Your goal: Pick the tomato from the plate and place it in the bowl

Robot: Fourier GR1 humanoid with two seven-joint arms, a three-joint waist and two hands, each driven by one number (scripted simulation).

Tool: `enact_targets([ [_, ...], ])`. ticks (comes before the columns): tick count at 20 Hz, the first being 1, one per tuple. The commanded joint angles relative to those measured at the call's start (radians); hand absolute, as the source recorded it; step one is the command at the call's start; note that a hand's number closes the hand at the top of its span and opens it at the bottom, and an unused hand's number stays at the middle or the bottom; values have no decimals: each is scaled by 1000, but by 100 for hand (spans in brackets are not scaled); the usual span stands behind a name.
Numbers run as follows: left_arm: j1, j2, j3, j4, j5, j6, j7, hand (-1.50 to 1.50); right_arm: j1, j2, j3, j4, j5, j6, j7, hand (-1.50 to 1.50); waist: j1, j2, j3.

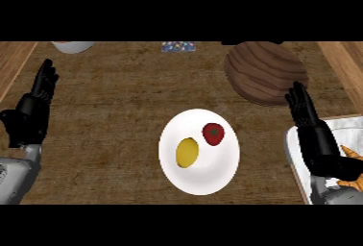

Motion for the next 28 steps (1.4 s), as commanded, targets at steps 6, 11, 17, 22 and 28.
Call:
enact_targets([
  [6,-95,-62,11,-52,72,-43,-18,0,-183,99,476,-147,-100,512,-25,-150,196,25,4],
  [11,24,-54,93,-78,168,-92,-31,0,-94,67,496,-27,307,303,-471,-150,49,16,7],
  [17,27,-18,160,-72,187,-141,-23,0,-81,-121,436,-108,406,349,-571,-150,22,14,6],
  [22,42,-19,195,-2,198,-187,-85,0,-180,-198,311,-221,456,366,-330,-150,20,14,5],
  [28,22,-19,182,-59,191,-159,-8,0,-241,-407,256,-332,523,532,-126,-150,18,11,4],
])
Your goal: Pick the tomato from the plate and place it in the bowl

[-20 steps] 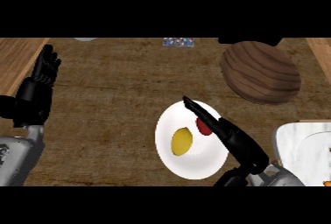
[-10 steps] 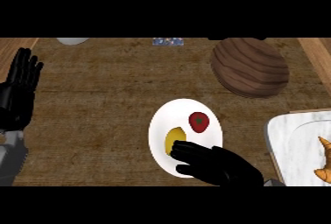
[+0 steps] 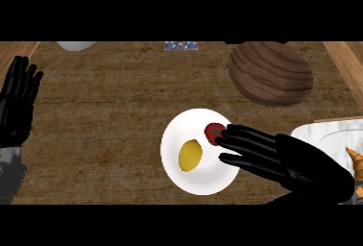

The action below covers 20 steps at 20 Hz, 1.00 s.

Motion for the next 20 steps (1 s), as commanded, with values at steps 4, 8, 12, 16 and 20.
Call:
enact_targets([
  [4,-1,7,13,-5,0,-21,6,0,-124,-218,-60,-53,21,268,161,-150,10,3,0],
  [8,-16,-12,11,10,-11,-28,-7,0,-151,-240,-12,-50,145,324,153,-150,13,7,1],
  [12,25,14,59,-53,6,-62,34,0,-132,-157,0,-17,207,371,161,-150,17,6,2],
  [16,39,-30,30,-113,-49,-16,76,0,-179,-56,-6,26,261,433,207,-150,18,5,2],
  [20,18,-34,70,-62,-43,-53,59,0,-155,-4,27,122,389,394,128,-150,17,7,2],
])
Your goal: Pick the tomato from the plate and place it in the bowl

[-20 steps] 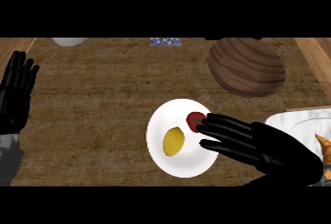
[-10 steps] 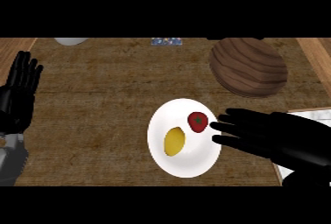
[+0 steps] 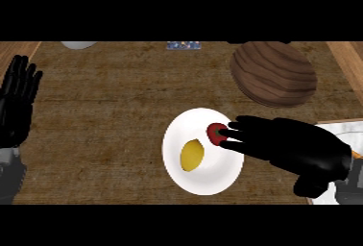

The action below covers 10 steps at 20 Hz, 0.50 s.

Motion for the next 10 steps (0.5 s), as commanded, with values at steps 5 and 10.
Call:
enact_targets([
  [5,20,-3,48,-13,-12,-49,13,0,47,161,52,142,196,-41,-29,-150,0,0,0],
  [10,-8,-46,41,-33,-57,-16,34,0,-28,232,-4,300,264,-28,-96,-150,2,0,0],
])
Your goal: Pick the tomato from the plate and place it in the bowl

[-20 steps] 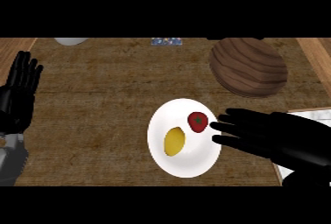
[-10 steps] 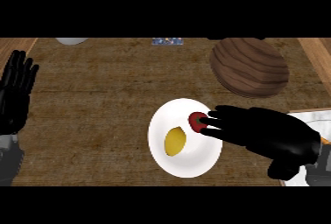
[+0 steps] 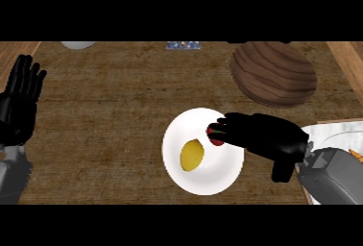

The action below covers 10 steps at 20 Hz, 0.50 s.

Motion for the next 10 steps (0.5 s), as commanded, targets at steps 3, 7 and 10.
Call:
enact_targets([
  [3,-10,-27,-9,-53,-33,18,39,0,-48,120,18,256,134,-102,-70,-150,9,1,1],
  [7,-53,-42,15,52,-42,-19,8,0,-66,152,-27,341,187,-153,-161,-150,0,1,0],
  [10,-12,-44,27,-28,-57,-11,40,0,-10,172,-33,266,198,-102,-160,-150,-3,-1,0],
])
